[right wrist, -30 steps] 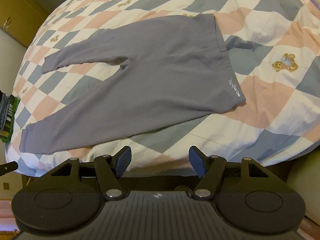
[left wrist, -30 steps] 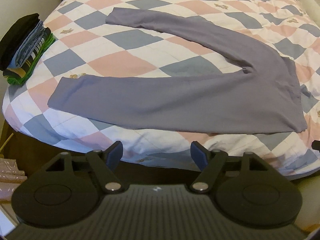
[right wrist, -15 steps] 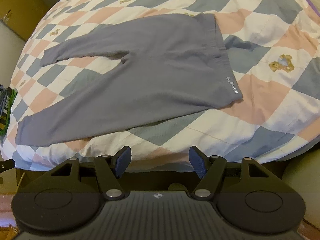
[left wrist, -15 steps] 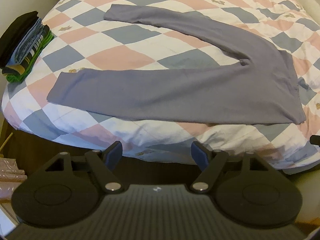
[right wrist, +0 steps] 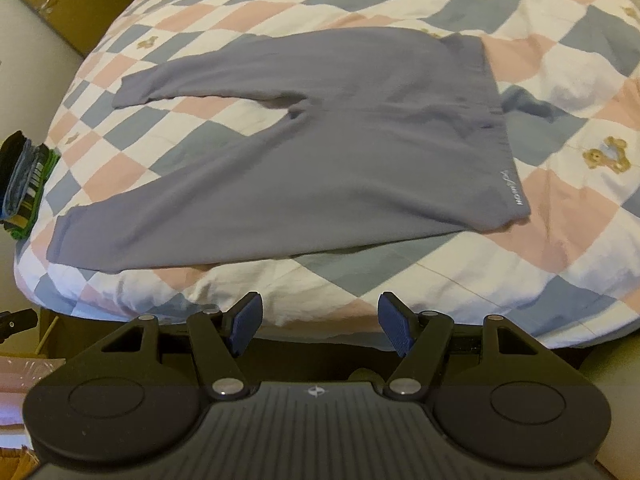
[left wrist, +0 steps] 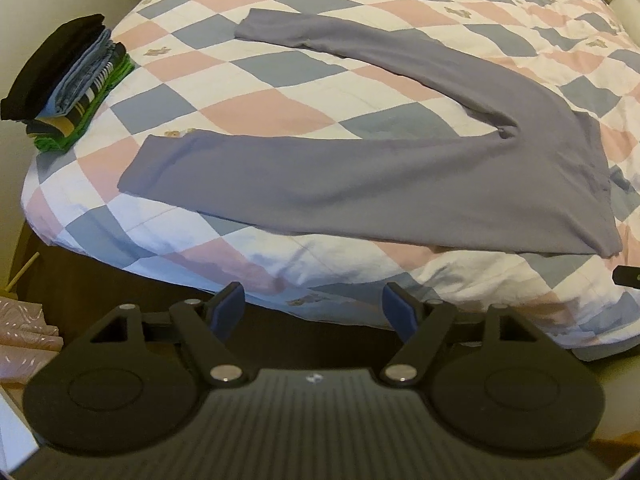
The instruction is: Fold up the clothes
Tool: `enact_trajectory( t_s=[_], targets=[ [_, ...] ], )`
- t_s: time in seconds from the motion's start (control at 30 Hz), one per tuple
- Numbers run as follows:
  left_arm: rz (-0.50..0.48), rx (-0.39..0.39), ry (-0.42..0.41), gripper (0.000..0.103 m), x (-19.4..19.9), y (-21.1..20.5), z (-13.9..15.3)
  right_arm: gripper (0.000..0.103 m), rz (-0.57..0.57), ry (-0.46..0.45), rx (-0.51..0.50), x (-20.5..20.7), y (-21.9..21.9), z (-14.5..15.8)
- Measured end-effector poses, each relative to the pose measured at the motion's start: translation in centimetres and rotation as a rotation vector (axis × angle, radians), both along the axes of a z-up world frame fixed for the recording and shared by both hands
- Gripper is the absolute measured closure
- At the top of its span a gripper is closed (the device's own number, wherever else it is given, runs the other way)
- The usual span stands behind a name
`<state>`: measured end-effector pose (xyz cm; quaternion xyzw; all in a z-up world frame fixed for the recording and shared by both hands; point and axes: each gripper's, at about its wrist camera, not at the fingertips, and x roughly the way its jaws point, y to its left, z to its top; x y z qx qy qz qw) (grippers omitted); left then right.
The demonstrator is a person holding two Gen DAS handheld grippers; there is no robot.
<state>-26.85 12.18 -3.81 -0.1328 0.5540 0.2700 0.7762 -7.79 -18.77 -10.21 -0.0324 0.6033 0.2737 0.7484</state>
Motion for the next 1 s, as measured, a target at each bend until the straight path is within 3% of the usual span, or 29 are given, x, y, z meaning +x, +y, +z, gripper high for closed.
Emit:
enact_trajectory(
  t_s=[0.63, 0.87, 1.0],
  targets=[
    [0.107, 0.044, 0.005, 0.029, -1.5, 0.7, 1.0, 0.036, 0.127, 0.018, 0.036, 1.0, 3.6, -0.6],
    [0.070, 0.024, 0.004, 0.029, 0.4, 1.9, 0.1, 0.036, 0.133, 0.038, 0.030, 1.5, 4.6, -1.3],
    [-0.004, 0.005, -0.025, 0.029, 3.0, 3.1, -1.0, 0.038, 0.099, 0.057, 0.094, 2.9, 3.9, -1.6]
  ],
)
